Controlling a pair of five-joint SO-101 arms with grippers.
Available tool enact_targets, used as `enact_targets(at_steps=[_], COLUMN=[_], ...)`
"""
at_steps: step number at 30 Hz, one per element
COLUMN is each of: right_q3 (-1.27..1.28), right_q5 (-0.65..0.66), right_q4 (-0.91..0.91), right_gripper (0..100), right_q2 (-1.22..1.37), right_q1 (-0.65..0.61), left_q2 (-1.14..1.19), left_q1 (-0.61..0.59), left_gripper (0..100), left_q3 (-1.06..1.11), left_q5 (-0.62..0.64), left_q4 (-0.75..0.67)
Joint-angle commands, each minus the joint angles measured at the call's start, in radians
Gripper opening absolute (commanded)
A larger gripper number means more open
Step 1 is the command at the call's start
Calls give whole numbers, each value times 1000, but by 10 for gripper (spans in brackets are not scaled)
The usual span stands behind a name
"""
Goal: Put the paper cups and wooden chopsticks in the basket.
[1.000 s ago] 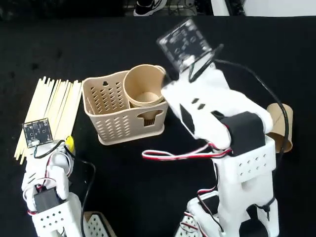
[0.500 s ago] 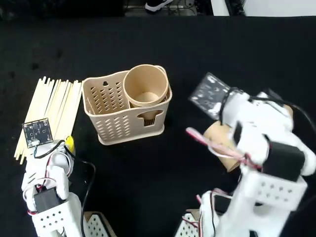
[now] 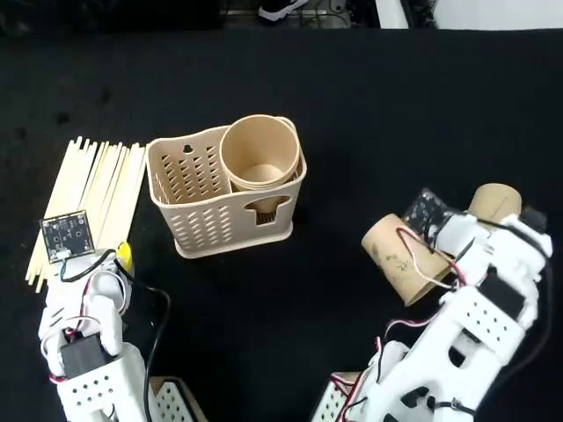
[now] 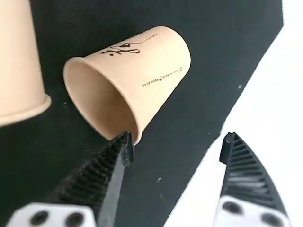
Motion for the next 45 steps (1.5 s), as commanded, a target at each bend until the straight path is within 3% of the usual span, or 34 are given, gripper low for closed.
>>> enact_targets(at_steps=[1,6,15,18,22,33,36,40,45], right_q3=[88,79,-189,-289,-372,-407,-472,-665,-1020], right_q5=[37,41,28,-57,-183,-451,-548,-683,-884], right_q4=[-170,-216,-221,-222,-222,-192,-60,252,638], right_gripper=[307,306,301,222,19,11,11,11,11], right_q2=[-8,116,515,607,659,464,380,300,291], right_q1=[11,-2,-5,-14,-23,-23,-44,-118,-292], left_q2=[-6,-6,-6,-6,-6,-6,-6,-6,-6], left_q1=[10,10,12,12,13,13,13,13,13], left_gripper=[249,249,249,249,249,249,249,249,249], left_q3=[18,18,18,18,18,18,18,18,18], left_q5=[-14,-14,-14,-14,-14,-14,-14,-14,-14], left_q4=[5,5,5,5,5,5,5,5,5])
